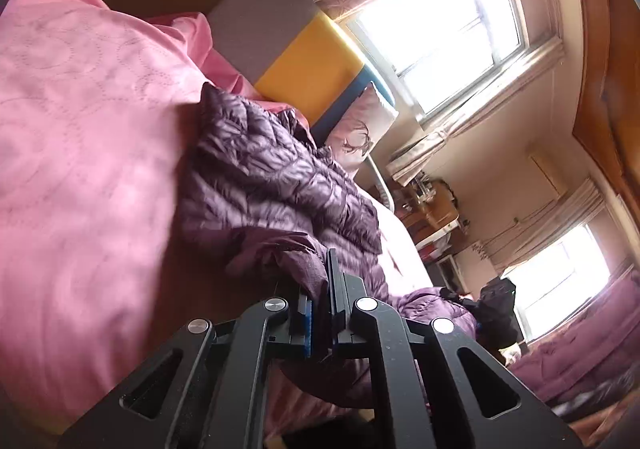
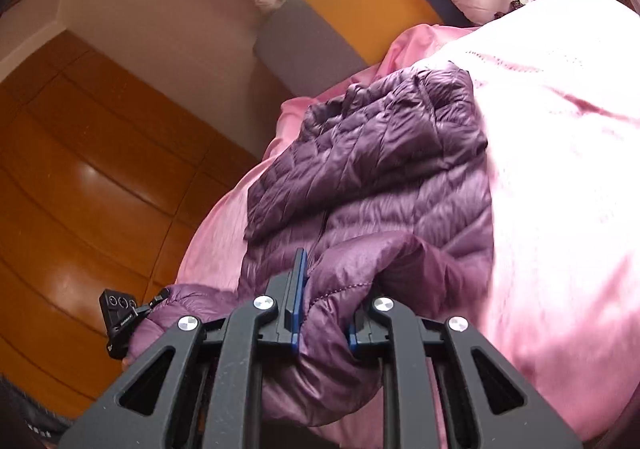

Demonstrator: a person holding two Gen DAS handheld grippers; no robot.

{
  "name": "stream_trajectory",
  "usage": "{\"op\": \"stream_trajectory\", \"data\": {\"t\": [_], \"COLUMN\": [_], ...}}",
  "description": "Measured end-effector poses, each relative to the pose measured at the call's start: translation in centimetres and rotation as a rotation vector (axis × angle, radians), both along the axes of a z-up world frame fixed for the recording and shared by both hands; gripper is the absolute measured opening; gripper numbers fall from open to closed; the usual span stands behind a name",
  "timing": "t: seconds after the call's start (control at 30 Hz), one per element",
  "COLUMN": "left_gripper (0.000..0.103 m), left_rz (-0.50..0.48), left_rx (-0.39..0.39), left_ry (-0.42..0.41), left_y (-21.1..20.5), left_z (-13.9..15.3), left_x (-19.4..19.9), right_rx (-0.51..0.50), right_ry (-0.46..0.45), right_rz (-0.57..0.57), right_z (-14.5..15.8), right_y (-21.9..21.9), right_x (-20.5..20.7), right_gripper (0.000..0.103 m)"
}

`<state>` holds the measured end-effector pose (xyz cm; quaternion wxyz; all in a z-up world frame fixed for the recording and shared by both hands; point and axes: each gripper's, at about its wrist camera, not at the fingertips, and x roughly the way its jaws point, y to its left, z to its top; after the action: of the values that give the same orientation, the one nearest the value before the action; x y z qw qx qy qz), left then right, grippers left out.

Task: Fold large clothes

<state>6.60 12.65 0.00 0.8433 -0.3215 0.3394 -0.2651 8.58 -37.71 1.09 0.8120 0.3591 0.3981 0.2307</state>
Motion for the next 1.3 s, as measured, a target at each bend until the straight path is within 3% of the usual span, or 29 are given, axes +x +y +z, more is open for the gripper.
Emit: {"op": "stream_trajectory", "data": {"t": [0.2, 0.27, 0.3, 0.37, 0.4, 0.43, 0.5, 0.57, 0.73, 0.8, 0.87, 0.93, 1.03, 1.3], "left_gripper": [0.005, 0.008, 0.014, 0.033, 0.056, 0.076, 0.085, 0.085, 0.085, 0.084, 0.067, 0.040, 0.016, 0.011], "left_rz": [0.069, 0.083, 0.097, 0.123, 0.139, 0.153, 0.216, 0.230, 0.163, 0.119, 0.070, 0.046, 0.041, 0.006], "left_rx": [0.045, 0.069, 0.083, 0.089, 0.059, 0.025, -0.026, -0.036, 0.040, 0.074, 0.086, 0.134, 0.173, 0.217], "left_ry": [0.048, 0.057, 0.068, 0.101, 0.119, 0.124, 0.109, 0.116, 0.203, 0.243, 0.256, 0.237, 0.205, 0.177], "left_y": [-1.2, -1.3, -1.4, -1.1, -0.6, 0.0, 1.4, 2.6, 2.4, 1.2, -0.1, -1.5, -2.0, -1.1], "left_z": [0.8, 1.1, 0.9, 0.3, -0.1, -0.3, -0.8, -1.7, -6.3, -8.3, -9.3, -9.2, -8.5, -6.8], "left_x": [7.8, 9.9, 10.7, 13.1, 13.7, 13.9, 13.6, 13.2, 12.1, 12.0, 12.2, 12.1, 11.5, 5.2], "right_rx": [-0.041, -0.046, -0.027, 0.020, 0.041, 0.057, 0.052, 0.027, -0.131, -0.205, -0.258, -0.271, -0.280, -0.313], "right_ry": [0.052, 0.063, 0.071, 0.074, 0.061, 0.051, 0.031, 0.035, 0.105, 0.131, 0.153, 0.146, 0.134, 0.119], "right_rz": [-0.050, -0.063, -0.066, -0.083, -0.090, -0.094, -0.118, -0.117, -0.113, -0.096, -0.084, -0.094, -0.081, 0.077], "right_z": [-0.4, -0.8, -1.2, -1.6, -1.5, -1.6, -1.6, -2.3, -5.4, -6.6, -7.5, -7.4, -6.5, -3.6], "right_y": [-1.2, -1.2, -1.4, -2.0, -2.3, -2.5, -2.9, -3.3, -2.7, -1.6, -0.5, -0.1, 0.0, -0.6], "right_x": [6.7, 8.6, 9.3, 10.0, 9.9, 9.7, 8.5, 7.2, 4.3, 4.4, 4.8, 4.9, 4.3, -2.7], "right_gripper": [0.019, 0.036, 0.044, 0.073, 0.080, 0.094, 0.099, 0.099, 0.099, 0.090, 0.061, 0.039, 0.024, 0.020]}}
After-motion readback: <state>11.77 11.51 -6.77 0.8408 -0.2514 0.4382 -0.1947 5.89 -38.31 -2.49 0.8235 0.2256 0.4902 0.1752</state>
